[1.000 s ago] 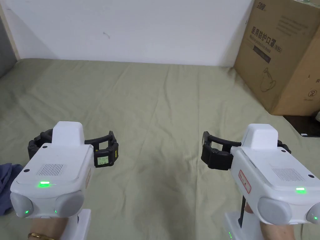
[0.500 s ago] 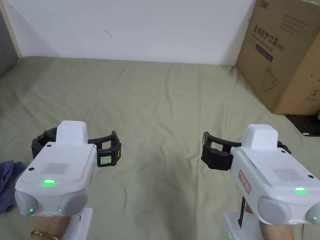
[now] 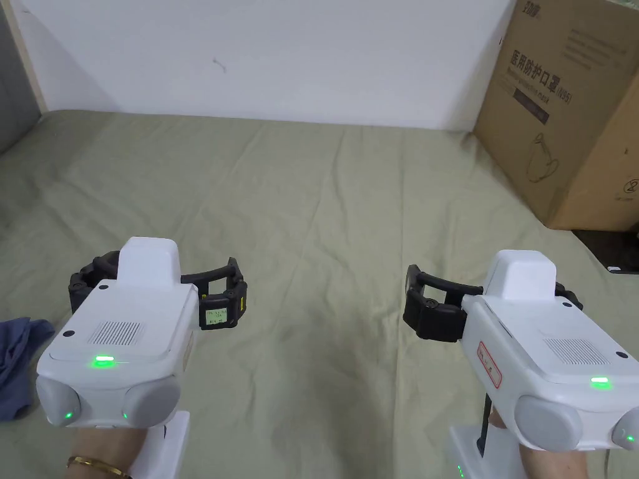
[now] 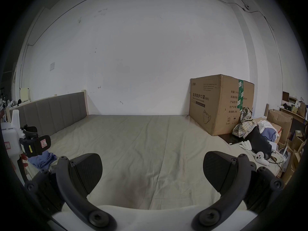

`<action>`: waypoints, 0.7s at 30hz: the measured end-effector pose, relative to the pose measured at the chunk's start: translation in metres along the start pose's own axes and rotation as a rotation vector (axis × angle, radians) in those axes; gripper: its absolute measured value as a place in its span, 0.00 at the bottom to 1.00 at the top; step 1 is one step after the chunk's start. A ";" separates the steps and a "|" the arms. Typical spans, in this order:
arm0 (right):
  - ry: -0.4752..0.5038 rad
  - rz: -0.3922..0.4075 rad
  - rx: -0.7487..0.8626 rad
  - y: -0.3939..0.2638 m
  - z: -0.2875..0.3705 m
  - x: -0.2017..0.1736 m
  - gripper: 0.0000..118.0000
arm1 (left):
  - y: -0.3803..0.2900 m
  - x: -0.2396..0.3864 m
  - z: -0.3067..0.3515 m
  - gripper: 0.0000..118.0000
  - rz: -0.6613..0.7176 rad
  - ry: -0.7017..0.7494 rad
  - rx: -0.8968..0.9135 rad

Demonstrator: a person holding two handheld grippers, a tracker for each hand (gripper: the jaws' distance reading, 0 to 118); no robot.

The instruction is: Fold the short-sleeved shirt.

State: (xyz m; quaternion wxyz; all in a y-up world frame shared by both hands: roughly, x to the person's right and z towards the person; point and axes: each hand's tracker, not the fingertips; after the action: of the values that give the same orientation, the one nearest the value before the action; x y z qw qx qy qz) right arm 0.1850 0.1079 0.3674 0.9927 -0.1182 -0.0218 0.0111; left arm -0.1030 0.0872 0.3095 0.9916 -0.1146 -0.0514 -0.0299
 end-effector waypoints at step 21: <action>-0.016 0.027 -0.008 0.007 0.002 -0.003 1.00 | 0.000 0.002 0.001 1.00 0.007 -0.011 -0.004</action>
State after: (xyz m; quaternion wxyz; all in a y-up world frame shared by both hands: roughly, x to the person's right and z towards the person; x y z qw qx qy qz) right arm 0.1816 0.1146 0.3677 0.9918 -0.1222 -0.0283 0.0253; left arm -0.1011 0.0872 0.3104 0.9912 -0.1170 -0.0566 -0.0257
